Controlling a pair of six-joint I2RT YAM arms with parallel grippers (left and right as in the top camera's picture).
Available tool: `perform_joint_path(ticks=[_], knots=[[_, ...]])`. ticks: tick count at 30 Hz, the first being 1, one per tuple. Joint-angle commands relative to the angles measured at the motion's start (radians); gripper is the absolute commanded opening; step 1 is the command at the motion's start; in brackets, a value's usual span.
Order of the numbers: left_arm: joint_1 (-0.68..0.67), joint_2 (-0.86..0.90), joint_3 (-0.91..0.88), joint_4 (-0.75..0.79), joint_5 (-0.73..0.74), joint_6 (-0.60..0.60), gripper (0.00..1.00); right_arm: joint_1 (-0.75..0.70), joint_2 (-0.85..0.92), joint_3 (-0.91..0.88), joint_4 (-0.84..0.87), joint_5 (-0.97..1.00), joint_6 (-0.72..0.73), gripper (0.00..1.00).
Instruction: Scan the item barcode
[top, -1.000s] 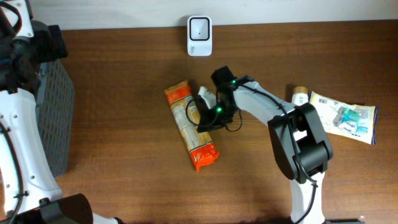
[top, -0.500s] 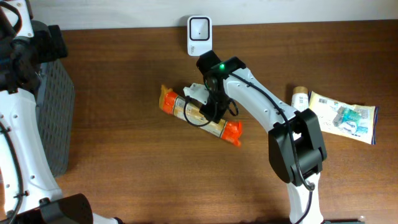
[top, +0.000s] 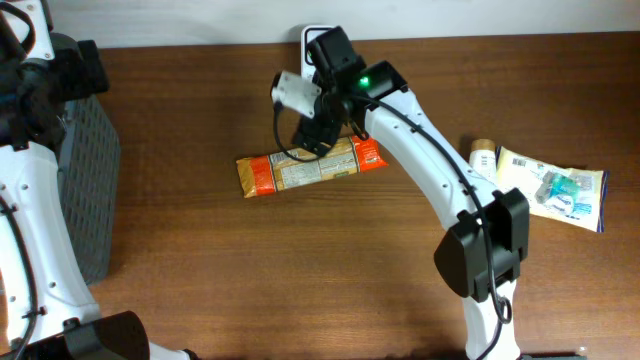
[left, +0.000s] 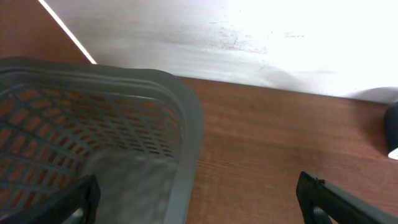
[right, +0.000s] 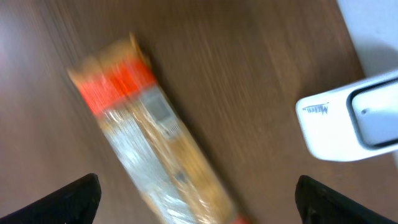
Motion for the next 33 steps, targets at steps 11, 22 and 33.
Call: perform_joint_path(ticks=[11, 22, 33], knots=[[0.001, -0.015, 0.011, 0.002, 0.003, 0.013, 0.99, 0.071, 0.065, -0.552, 0.505, 0.083, 1.749, 0.79], [0.001, -0.015, 0.011, 0.002, 0.003, 0.013, 0.99, -0.038, 0.068, -0.454, 0.154, 0.069, 0.928, 0.86], [0.001, -0.015, 0.011, 0.002, 0.003, 0.013, 0.99, 0.106, 0.074, -0.49, 0.288, 0.4, 1.617, 0.54]])
